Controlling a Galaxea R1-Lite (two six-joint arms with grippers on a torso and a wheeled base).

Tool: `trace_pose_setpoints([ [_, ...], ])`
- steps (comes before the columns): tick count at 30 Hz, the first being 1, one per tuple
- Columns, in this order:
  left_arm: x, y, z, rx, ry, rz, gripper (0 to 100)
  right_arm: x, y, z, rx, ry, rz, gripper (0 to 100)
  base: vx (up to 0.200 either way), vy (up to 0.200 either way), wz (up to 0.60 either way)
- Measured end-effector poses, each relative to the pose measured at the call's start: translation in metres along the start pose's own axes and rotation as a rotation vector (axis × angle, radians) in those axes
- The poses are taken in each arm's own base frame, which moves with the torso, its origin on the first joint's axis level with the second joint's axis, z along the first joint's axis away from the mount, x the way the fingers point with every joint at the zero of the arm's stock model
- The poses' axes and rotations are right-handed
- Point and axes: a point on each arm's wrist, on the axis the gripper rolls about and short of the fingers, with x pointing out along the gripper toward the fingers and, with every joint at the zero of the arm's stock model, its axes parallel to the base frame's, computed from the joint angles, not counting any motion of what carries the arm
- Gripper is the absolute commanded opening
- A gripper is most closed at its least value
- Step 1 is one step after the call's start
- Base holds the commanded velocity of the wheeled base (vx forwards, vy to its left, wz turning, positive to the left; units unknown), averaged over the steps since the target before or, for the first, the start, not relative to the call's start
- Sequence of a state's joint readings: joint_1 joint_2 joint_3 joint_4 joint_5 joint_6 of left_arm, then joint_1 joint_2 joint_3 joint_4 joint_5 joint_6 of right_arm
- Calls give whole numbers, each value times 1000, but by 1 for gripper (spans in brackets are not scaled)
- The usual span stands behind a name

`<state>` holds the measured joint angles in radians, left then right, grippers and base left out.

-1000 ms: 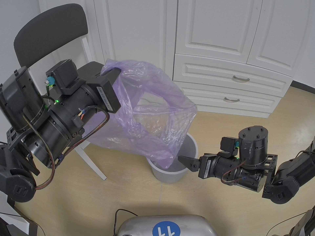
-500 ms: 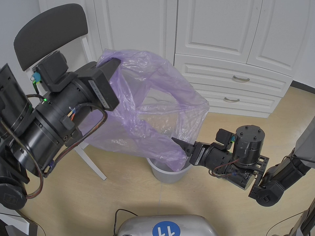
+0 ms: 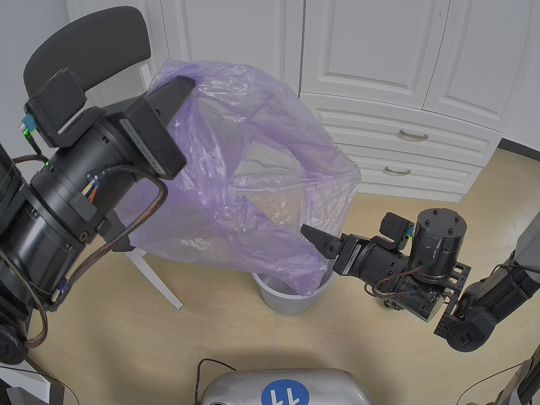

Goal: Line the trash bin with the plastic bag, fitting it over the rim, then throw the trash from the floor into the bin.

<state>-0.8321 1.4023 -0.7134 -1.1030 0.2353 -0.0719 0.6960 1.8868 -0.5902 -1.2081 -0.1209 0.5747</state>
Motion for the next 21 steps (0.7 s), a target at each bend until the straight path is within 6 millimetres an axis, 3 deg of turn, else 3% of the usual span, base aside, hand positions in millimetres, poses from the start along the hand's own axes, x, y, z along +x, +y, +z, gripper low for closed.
trace_pose_setpoints([
  [16,-14,-15,21,-53,-56,-32,0,0,3,0,119,-94,161,100,0,0,0],
  [21,-16,-17,23,-61,-60,-44,0,0,-3,-12,120,-73,182,100,0,0,0],
])
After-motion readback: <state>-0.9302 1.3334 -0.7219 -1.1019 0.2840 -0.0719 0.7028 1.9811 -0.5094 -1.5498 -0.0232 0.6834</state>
